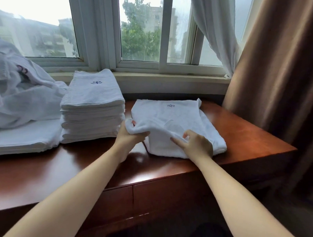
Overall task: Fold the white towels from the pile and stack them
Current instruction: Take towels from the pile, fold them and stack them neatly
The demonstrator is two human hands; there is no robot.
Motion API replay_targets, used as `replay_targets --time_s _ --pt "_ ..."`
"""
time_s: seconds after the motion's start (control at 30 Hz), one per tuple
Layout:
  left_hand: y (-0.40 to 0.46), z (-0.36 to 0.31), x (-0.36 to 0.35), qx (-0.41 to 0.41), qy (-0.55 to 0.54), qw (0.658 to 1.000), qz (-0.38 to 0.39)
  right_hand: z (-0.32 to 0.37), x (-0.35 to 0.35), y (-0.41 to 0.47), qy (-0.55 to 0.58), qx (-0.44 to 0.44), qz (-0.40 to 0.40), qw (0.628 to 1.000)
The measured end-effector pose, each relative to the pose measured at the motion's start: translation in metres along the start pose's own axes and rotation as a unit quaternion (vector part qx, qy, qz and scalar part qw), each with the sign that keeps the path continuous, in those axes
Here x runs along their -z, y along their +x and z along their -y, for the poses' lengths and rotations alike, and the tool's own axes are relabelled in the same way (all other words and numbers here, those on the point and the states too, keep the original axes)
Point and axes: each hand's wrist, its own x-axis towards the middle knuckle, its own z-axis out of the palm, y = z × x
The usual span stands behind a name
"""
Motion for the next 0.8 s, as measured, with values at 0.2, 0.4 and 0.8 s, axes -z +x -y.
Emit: replay_targets --time_s 0.2,0.4,0.8 --pt "0.014 -0.022 -0.004 0.094 -0.190 0.970 -0.116 -0.006 0.022 0.008 0.180 -0.032 0.066 0.981" --pt "0.012 -0.044 0.002 0.047 -0.090 0.991 -0.088 -0.005 0.056 0.014 0.369 -0.186 -0.091 0.906" --pt "-0.002 -0.080 0.024 -0.043 0.076 0.991 -0.096 -0.020 0.104 -0.001 -0.154 -0.161 0.255 0.941"
